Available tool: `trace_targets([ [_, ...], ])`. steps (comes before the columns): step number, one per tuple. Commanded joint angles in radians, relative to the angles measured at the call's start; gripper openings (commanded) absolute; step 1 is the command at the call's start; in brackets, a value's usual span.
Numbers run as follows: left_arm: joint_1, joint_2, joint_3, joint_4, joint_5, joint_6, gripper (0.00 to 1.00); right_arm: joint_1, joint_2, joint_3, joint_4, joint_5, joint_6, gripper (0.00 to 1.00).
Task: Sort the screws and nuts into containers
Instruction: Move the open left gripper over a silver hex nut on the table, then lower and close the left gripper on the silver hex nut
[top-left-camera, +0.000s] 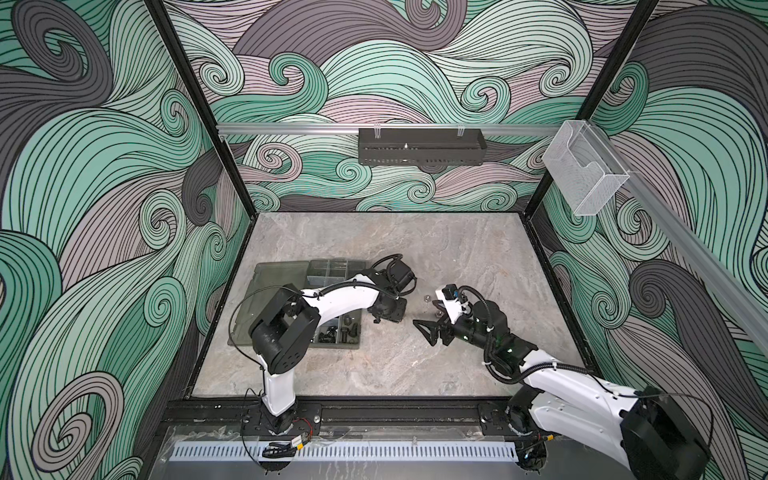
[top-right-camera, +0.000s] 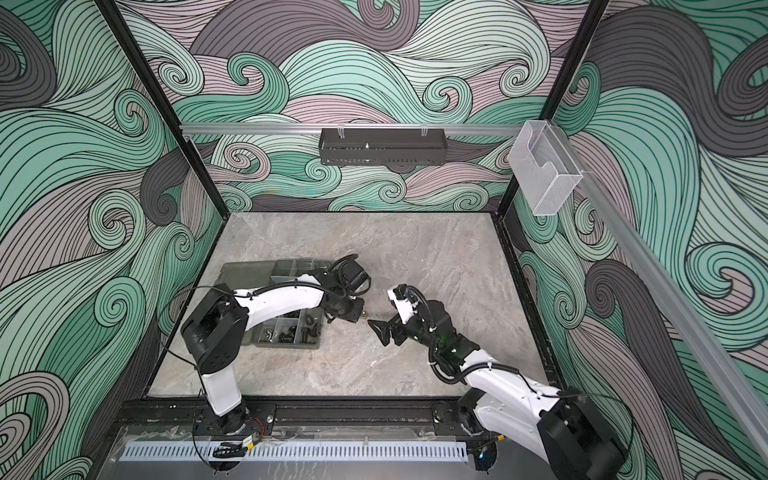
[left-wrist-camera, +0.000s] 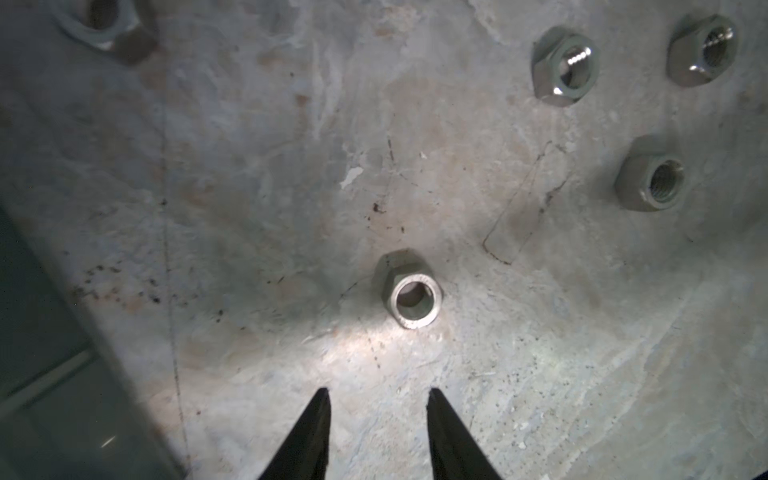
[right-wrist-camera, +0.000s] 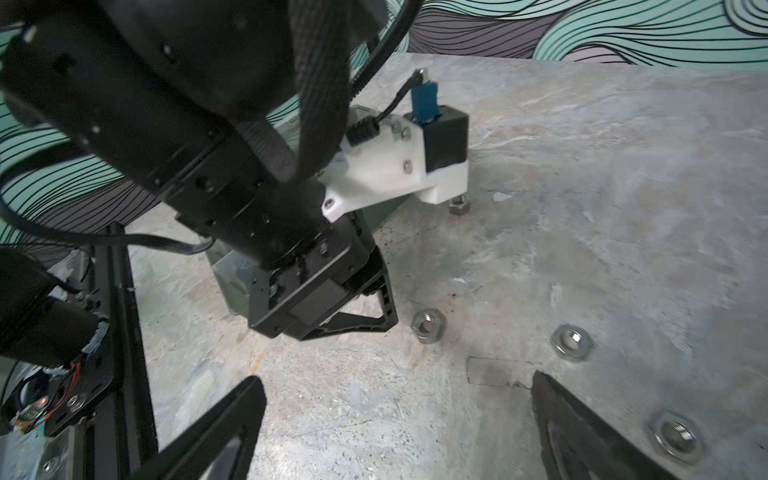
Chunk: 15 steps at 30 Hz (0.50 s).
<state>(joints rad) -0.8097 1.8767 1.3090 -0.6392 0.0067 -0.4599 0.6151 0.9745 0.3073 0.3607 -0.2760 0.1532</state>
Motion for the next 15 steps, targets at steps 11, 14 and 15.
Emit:
trace_targets([
  [11, -0.031, 0.14, 0.157, -0.044, -0.008, 0.038, 0.43, -0.057, 0.04, -0.011, -0.016, -0.061, 0.052, 0.99],
  [14, -0.031, 0.156, 0.165, -0.05, -0.016, 0.046, 0.44, -0.057, 0.055, -0.007, -0.008, -0.077, 0.054, 0.99],
  [15, -0.031, 0.162, 0.167, -0.052, -0.016, 0.051, 0.43, -0.057, 0.055, -0.007, -0.008, -0.077, 0.054, 0.99],
])
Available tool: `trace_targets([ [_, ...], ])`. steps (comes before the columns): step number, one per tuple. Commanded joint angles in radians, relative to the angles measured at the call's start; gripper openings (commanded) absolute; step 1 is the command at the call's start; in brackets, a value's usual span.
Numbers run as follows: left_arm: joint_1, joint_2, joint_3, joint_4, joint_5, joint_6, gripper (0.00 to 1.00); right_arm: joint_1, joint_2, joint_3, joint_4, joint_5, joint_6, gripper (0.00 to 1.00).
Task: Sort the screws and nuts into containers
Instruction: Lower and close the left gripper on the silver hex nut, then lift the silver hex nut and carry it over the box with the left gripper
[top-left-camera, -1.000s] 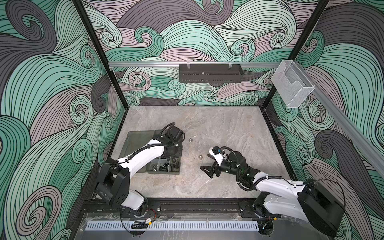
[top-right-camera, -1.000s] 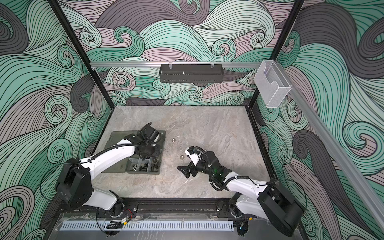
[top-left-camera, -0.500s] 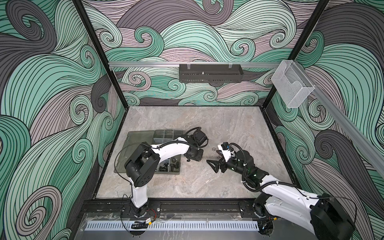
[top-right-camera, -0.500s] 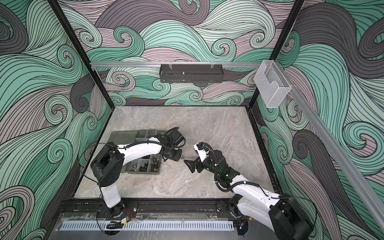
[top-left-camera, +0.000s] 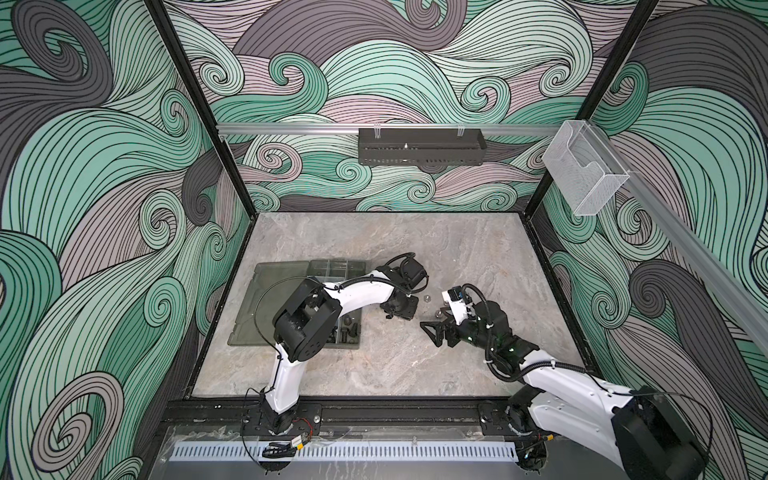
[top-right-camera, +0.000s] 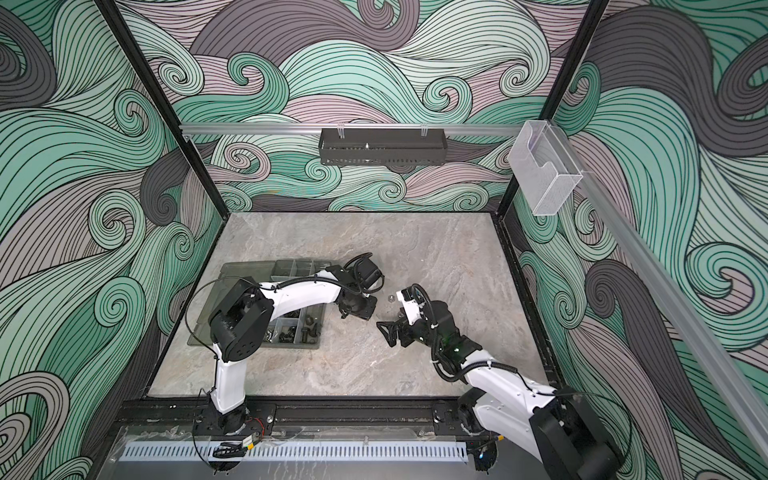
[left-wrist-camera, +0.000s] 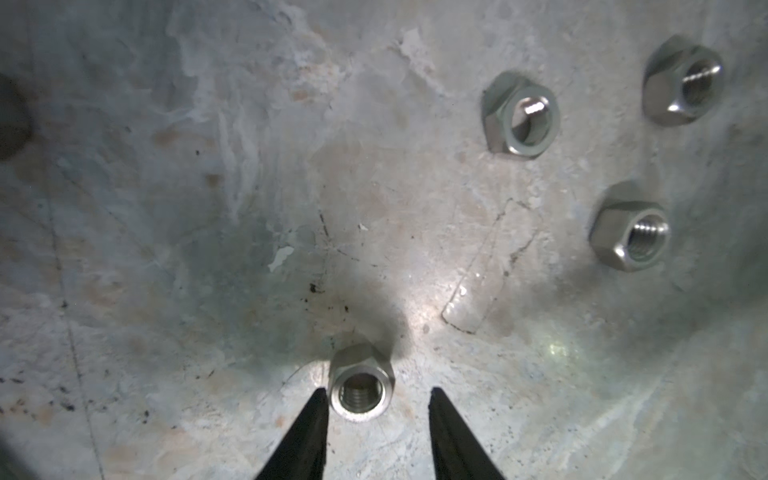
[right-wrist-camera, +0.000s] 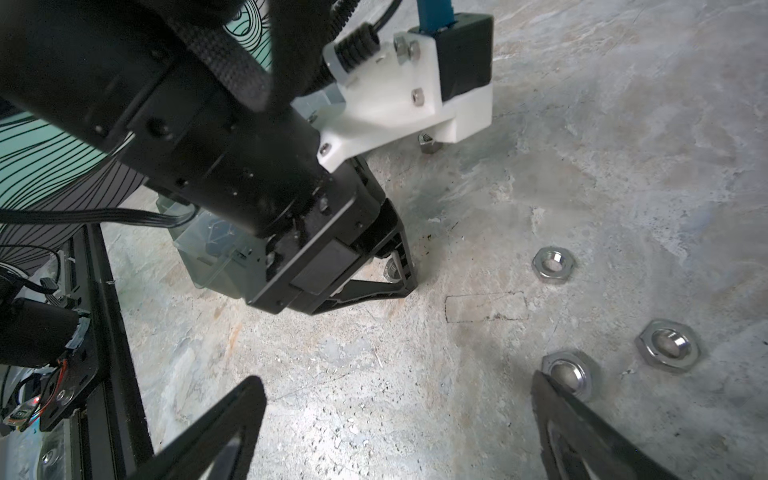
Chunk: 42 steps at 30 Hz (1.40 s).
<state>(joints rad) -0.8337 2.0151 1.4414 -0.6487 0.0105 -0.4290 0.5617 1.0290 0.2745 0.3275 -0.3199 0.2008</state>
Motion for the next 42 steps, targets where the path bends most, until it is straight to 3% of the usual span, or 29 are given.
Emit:
trace_targets([
  [1, -0.007, 0.029, 0.04, -0.048, -0.021, 0.024, 0.44, -0.004, -0.002, 0.024, 0.026, -0.031, 0.005, 0.99],
  [25, -0.007, 0.072, 0.055, -0.069, -0.029, 0.032, 0.38, -0.008, 0.038, 0.032, 0.048, -0.039, 0.011, 0.99],
  [35, -0.009, 0.065, 0.052, -0.072, -0.011, 0.03, 0.27, -0.009, 0.071, 0.041, 0.065, -0.056, 0.015, 0.99],
  [42, -0.009, 0.021, 0.033, -0.065, -0.074, -0.014, 0.21, -0.008, 0.086, 0.048, 0.068, -0.065, 0.015, 0.99],
])
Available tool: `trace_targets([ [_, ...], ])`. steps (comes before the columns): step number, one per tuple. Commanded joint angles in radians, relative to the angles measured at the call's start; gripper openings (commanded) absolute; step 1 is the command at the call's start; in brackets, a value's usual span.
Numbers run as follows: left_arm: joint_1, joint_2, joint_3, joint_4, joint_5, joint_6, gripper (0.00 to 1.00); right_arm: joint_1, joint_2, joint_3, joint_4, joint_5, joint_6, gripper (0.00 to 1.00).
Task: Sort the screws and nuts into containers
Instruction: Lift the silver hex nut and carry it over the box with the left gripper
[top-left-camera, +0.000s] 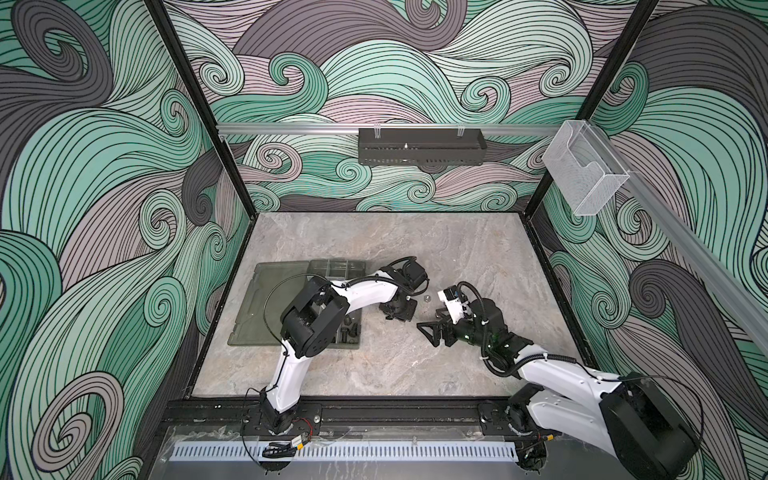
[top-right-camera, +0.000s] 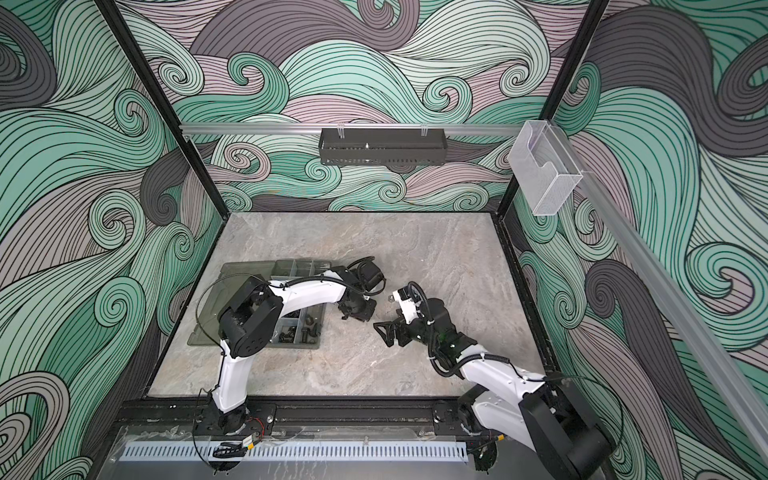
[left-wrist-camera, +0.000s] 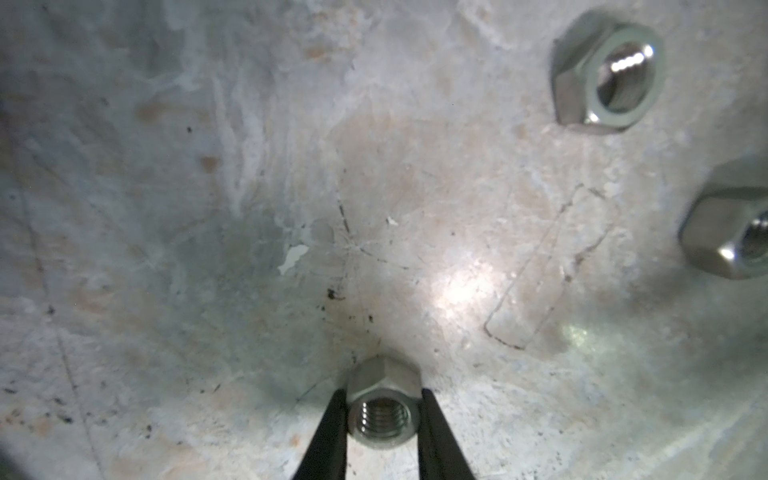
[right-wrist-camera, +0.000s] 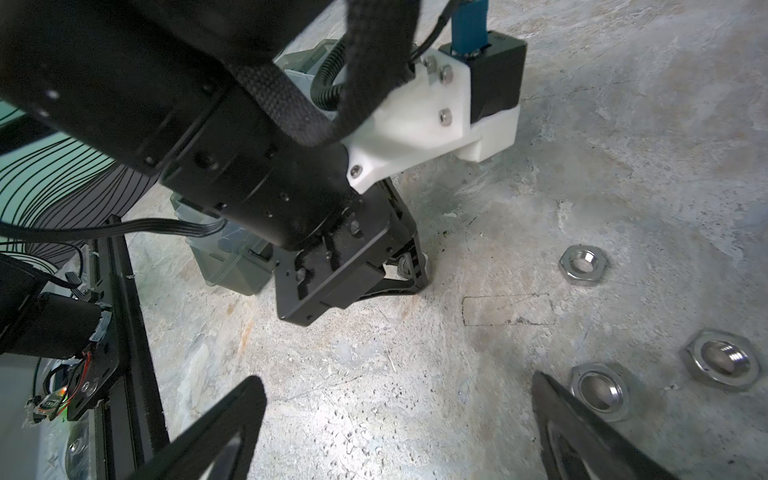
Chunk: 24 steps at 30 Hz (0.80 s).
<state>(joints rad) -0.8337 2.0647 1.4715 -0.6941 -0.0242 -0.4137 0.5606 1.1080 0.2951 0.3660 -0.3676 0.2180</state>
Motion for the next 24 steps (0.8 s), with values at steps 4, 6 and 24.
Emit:
trace_targets([
  [4, -0.008, -0.051, 0.001, -0.016, -0.051, -0.042, 0.2, -0.007, 0.013, 0.029, 0.034, -0.022, -0.002, 0.99],
  [6, -0.008, -0.06, 0.001, -0.016, -0.054, -0.048, 0.2, -0.007, 0.013, 0.031, 0.034, -0.022, -0.002, 0.99],
  [24, 0.003, -0.129, -0.017, -0.047, -0.089, -0.086, 0.19, -0.007, 0.049, 0.039, 0.049, -0.06, -0.003, 0.99],
])
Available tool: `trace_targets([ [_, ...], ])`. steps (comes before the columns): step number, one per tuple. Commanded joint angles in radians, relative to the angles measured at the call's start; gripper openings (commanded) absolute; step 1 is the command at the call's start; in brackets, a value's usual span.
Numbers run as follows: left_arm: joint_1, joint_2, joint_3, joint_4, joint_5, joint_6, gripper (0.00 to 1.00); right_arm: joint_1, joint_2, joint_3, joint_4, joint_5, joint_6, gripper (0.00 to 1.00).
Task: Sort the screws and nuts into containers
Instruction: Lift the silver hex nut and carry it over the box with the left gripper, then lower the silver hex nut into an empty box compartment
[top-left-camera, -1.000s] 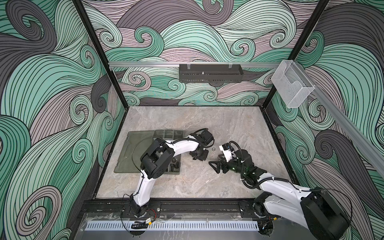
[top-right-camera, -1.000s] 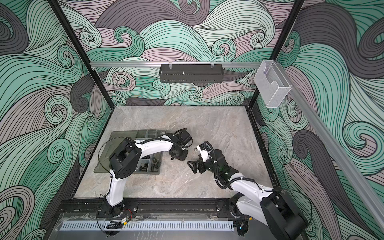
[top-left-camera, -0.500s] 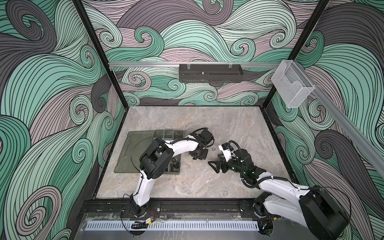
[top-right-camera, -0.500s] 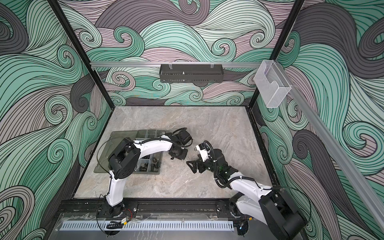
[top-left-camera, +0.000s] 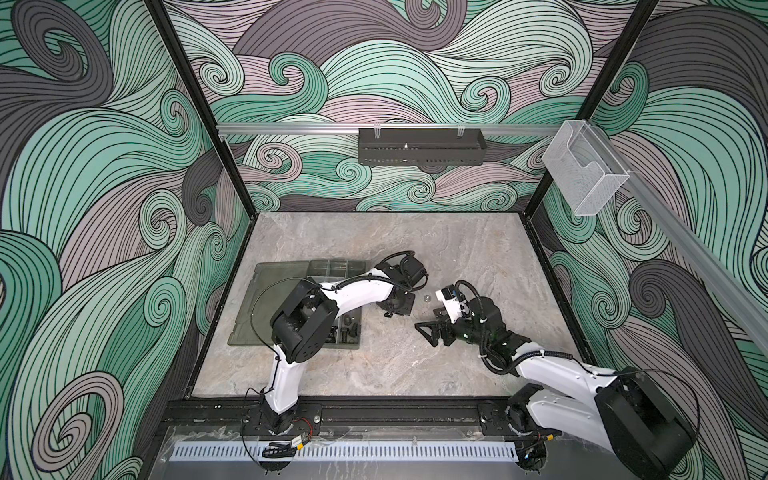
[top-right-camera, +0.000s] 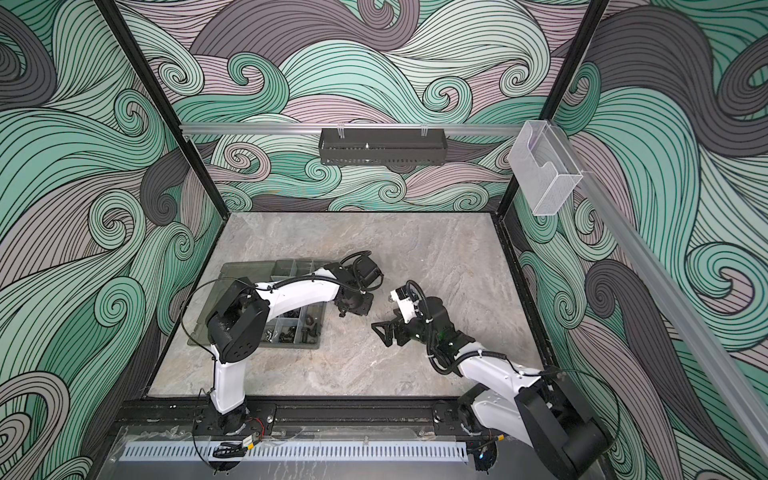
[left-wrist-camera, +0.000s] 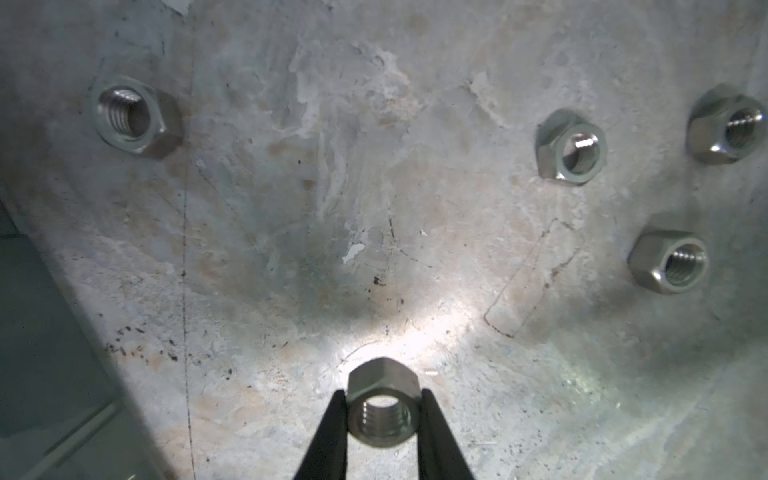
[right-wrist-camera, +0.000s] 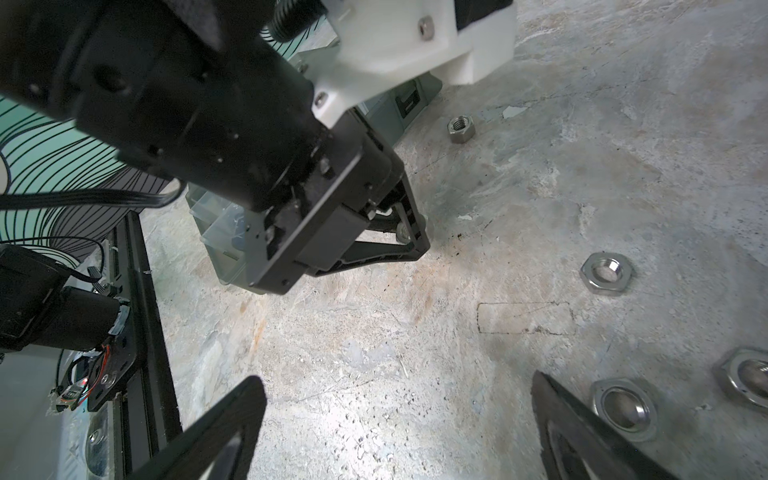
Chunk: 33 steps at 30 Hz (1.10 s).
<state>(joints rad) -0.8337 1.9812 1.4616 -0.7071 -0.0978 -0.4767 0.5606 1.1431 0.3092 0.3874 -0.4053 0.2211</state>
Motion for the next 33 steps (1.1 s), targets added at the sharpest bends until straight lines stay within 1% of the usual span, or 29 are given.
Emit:
trace_targets([
  [1, 0.004, -0.053, -0.01, -0.03, -0.017, -0.024, 0.19, -0.007, 0.019, 0.029, 0.028, -0.034, -0.008, 0.99],
  [7, 0.022, -0.126, -0.05, -0.024, -0.019, -0.045, 0.19, 0.012, 0.018, 0.031, 0.068, -0.093, -0.019, 0.99],
  [14, 0.086, -0.267, -0.14, -0.045, -0.039, -0.046, 0.19, 0.127, 0.027, 0.049, 0.08, -0.08, -0.09, 0.99],
  [19, 0.159, -0.381, -0.226, -0.062, -0.06, -0.038, 0.19, 0.209, 0.001, 0.038, 0.112, -0.026, -0.148, 0.99],
  [23, 0.23, -0.454, -0.274, -0.108, -0.071, -0.023, 0.19, 0.244, 0.009, 0.014, 0.184, 0.018, -0.166, 0.99],
  [29, 0.347, -0.551, -0.355, -0.165, -0.113, -0.015, 0.19, 0.304, -0.008, -0.03, 0.285, 0.132, -0.217, 0.99],
  [33, 0.438, -0.604, -0.389, -0.183, -0.104, -0.002, 0.19, 0.317, 0.028, -0.016, 0.296, 0.157, -0.224, 0.99],
])
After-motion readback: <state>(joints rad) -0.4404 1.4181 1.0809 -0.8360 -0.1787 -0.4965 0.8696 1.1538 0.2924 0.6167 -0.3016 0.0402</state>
